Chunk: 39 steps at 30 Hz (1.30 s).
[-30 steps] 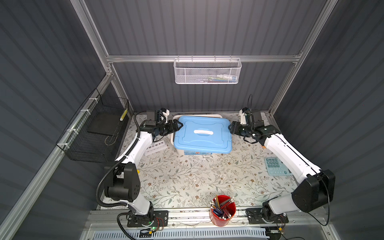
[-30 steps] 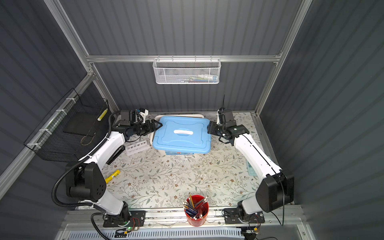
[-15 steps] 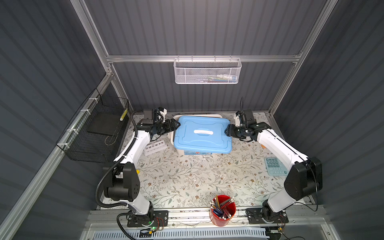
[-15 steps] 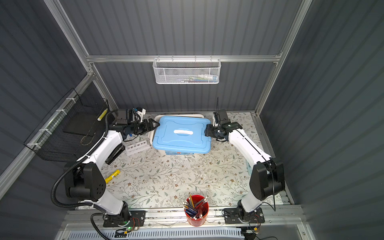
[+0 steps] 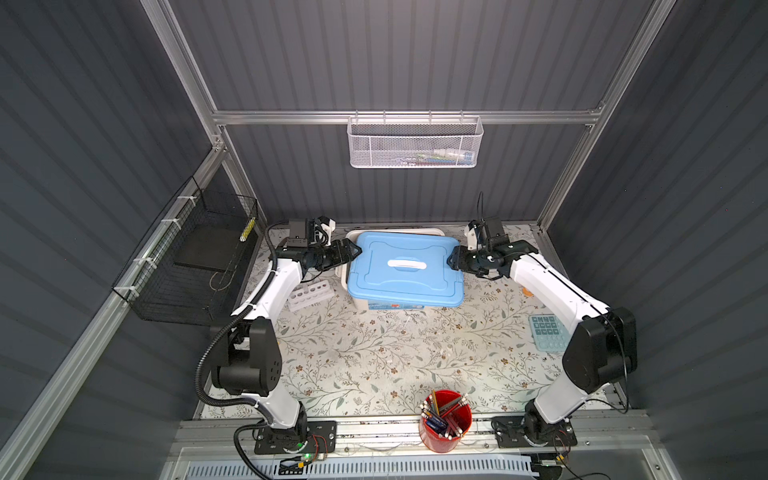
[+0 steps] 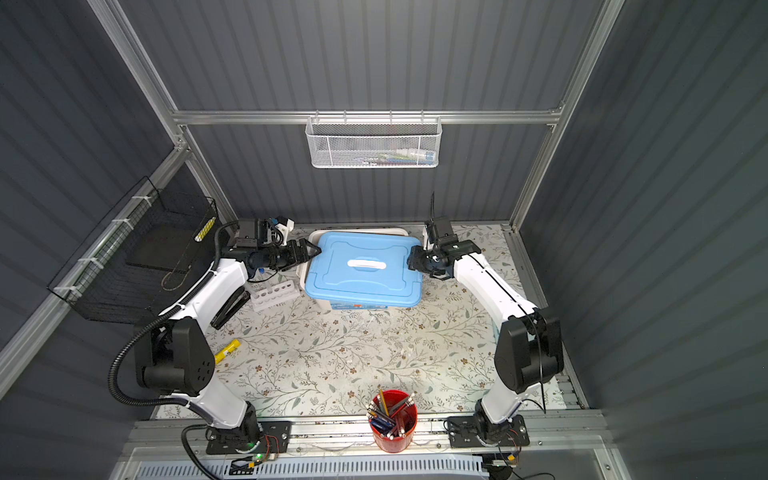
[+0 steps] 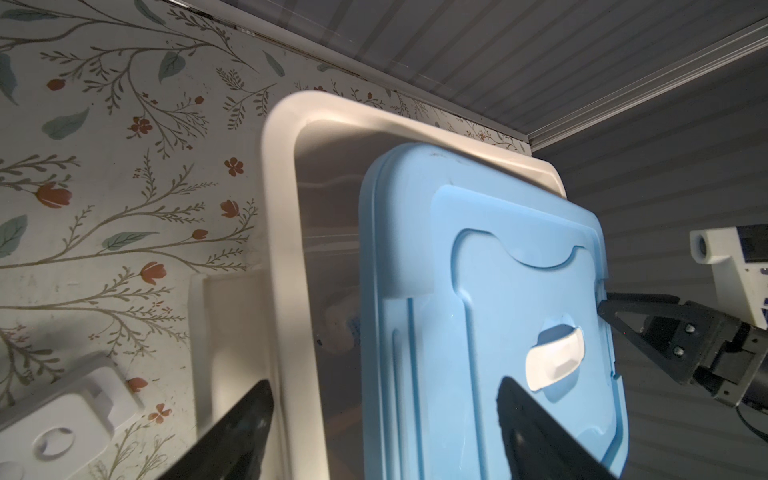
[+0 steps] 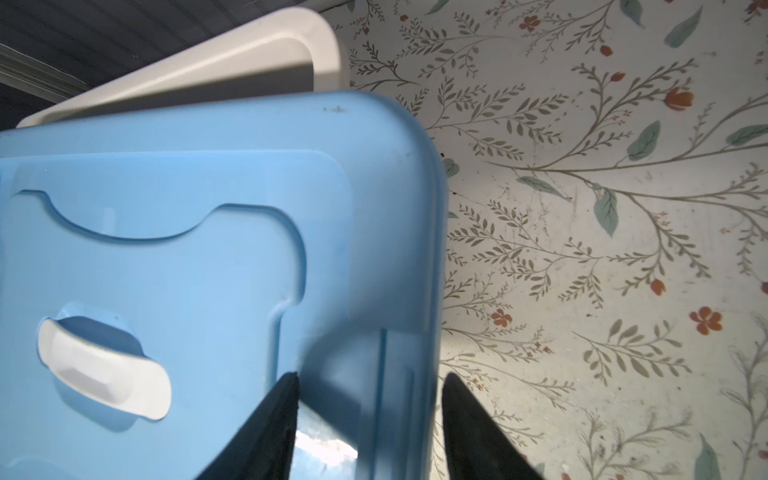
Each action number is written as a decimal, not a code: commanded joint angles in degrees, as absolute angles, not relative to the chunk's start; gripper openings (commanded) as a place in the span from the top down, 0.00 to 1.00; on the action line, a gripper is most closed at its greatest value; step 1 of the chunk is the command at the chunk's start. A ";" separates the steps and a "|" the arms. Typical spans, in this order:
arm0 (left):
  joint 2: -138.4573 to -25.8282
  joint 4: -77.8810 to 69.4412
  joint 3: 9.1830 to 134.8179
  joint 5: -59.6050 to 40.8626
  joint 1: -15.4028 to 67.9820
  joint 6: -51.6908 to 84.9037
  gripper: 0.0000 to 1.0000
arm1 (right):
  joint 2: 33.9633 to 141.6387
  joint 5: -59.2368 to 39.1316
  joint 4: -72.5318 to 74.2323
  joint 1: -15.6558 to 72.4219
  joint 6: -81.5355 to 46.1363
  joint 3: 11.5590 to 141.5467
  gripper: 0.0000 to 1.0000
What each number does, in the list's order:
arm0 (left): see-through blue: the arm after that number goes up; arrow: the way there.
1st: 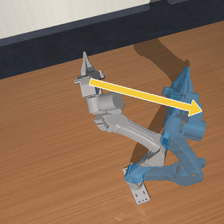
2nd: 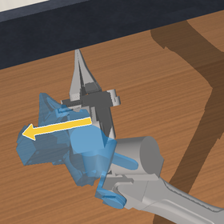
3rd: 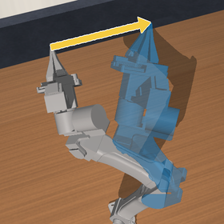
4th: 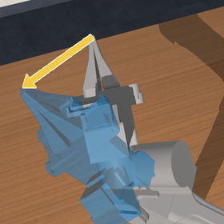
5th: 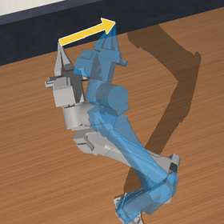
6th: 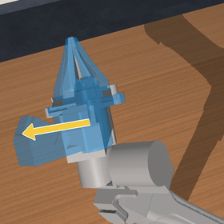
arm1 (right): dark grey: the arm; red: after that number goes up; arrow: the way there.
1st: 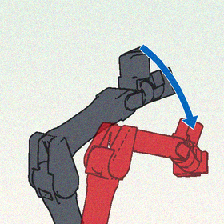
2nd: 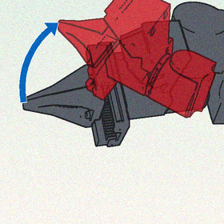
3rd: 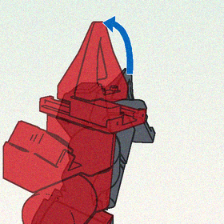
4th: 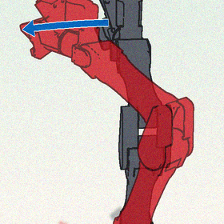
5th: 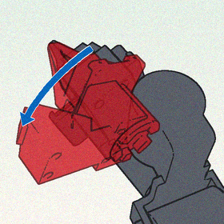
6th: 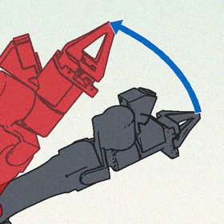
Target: Organize the chemistry lab equipment
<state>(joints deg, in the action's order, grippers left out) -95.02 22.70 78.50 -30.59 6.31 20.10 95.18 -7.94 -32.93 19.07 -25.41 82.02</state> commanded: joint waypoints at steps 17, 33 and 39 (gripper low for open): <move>-95.89 19.36 77.02 -34.34 5.71 20.73 0.14 | 96.43 -13.06 -29.89 20.21 -30.06 83.69 0.41; -95.71 18.01 75.42 -34.98 5.71 21.18 0.15 | 103.29 -14.94 -30.14 21.45 -30.48 91.17 0.43; -95.98 18.00 75.55 -34.98 5.71 21.11 0.15 | 106.20 -13.71 -33.47 21.43 -28.55 96.64 0.44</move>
<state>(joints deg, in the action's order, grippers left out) -95.20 18.90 76.01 -33.63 5.58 20.78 105.71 -13.67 -32.45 20.88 -30.06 93.56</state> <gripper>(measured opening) 0.849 0.566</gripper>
